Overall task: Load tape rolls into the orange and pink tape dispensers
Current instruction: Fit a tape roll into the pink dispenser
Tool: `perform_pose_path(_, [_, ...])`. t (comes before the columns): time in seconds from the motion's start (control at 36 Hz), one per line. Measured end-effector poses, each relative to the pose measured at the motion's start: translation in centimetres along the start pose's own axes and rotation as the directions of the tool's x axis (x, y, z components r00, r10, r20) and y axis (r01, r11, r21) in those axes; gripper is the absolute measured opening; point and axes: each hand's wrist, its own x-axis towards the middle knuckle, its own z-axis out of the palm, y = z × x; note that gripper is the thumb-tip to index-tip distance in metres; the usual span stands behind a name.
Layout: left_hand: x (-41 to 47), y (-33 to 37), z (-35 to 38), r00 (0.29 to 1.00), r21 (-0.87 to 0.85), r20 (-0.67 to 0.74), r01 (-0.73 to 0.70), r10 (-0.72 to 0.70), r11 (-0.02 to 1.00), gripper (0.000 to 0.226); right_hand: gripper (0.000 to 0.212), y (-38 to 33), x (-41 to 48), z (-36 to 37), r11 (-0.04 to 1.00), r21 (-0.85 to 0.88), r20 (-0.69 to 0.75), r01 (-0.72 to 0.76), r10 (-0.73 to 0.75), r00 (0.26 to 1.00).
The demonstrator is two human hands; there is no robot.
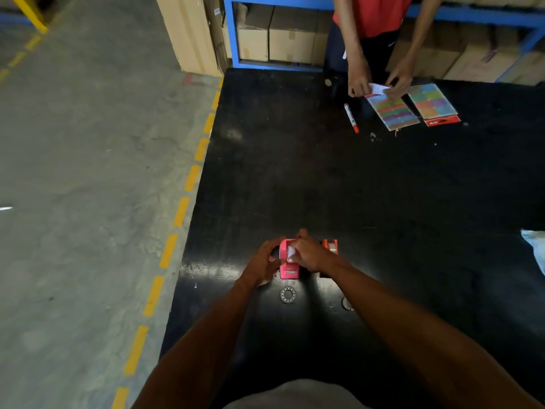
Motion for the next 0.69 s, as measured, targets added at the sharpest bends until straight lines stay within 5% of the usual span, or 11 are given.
perform_pose_path(0.28, [-0.5,0.4,0.0,0.999,0.045,-0.006,-0.049,0.050,0.998,0.059,0.029,-0.6,-0.8,-0.6,1.000,0.024,-0.041,0.010,-0.009,0.999])
perform_pose_path(0.47, [-1.5,0.7,0.4,0.929,0.058,-0.351,-0.105,0.119,0.993,0.027,0.037,-1.3,-2.4,-1.0,0.999,0.031,-0.111,-0.009,0.012,0.994])
perform_pose_path(0.69, [-2.9,1.7,1.3,0.956,-0.115,-0.290,-0.081,0.045,0.990,0.019,0.046,-2.5,-4.3,-0.8,0.999,0.041,-0.197,0.032,-0.023,0.980])
